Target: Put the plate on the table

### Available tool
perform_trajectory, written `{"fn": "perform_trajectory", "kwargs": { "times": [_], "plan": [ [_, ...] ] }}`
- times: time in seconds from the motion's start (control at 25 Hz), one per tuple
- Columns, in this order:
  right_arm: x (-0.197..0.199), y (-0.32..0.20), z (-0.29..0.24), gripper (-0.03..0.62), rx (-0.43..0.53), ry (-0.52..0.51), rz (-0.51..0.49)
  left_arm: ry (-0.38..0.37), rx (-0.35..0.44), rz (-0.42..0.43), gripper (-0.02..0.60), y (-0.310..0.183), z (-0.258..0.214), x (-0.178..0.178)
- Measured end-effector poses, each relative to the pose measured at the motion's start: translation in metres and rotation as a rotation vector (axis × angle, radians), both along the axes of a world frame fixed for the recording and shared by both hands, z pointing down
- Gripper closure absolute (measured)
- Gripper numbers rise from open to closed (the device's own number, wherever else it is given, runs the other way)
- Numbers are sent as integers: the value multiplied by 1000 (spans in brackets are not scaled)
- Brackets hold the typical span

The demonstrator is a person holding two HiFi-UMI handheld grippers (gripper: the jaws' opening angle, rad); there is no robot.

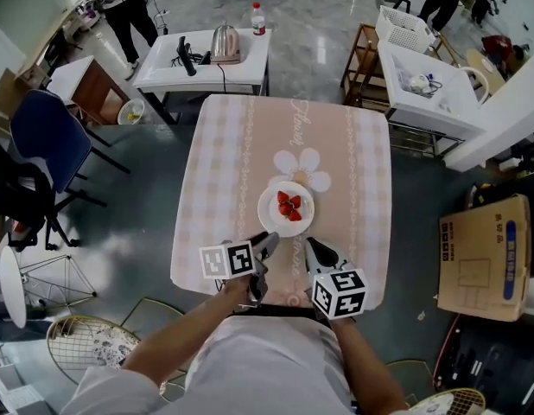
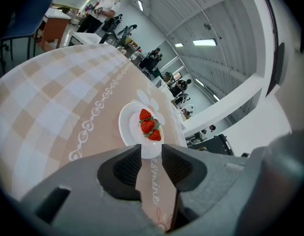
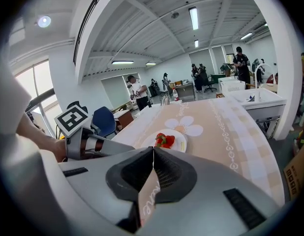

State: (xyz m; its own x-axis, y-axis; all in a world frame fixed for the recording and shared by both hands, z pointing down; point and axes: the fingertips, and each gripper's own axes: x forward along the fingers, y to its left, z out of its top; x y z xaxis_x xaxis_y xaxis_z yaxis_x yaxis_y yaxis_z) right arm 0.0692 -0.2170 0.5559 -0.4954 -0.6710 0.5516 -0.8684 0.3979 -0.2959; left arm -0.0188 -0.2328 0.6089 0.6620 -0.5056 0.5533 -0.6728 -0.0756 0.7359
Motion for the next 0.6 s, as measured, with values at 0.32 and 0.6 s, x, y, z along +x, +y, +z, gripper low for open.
{"fn": "perform_trajectory", "kwargs": {
  "times": [0.32, 0.6],
  "plan": [
    [-7, 18, -17, 589, 42, 15, -15, -57, 181, 138, 453, 18, -38, 11],
    [-13, 34, -42, 589, 108, 31, -8, -108, 313, 230, 454, 36, -63, 19]
  ]
}}
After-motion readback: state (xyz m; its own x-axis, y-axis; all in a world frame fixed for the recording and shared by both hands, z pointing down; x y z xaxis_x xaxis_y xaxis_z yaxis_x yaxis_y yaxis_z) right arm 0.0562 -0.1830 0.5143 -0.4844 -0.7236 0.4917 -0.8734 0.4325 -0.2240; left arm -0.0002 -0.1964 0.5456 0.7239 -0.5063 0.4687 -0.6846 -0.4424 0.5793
